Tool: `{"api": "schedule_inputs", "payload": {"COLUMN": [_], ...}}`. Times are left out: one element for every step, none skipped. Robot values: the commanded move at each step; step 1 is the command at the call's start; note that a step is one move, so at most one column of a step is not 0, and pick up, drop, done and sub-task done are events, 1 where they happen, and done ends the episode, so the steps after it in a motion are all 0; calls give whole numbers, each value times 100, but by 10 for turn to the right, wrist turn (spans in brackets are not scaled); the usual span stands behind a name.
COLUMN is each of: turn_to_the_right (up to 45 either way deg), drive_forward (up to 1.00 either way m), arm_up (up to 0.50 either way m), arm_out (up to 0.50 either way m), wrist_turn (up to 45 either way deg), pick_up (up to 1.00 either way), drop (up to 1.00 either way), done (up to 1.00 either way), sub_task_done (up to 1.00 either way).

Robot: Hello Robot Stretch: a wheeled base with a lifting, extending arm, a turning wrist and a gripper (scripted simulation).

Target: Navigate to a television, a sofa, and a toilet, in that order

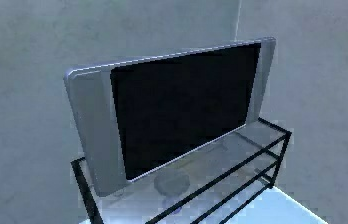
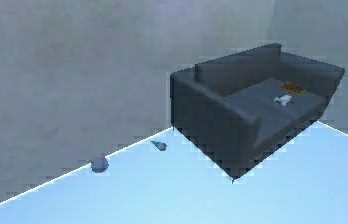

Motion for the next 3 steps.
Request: {"api": "schedule_inputs", "payload": {"turn_to_the_right": [0,450,450], "drive_forward": [0,0,0], "arm_up": [0,0,0], "arm_out": [0,0,0], "wrist_turn": [0,0,0], "pick_up": [0,0,0], "drop": [0,0,0], "done": [0,0,0], "sub_task_done": [100,0,0]}}
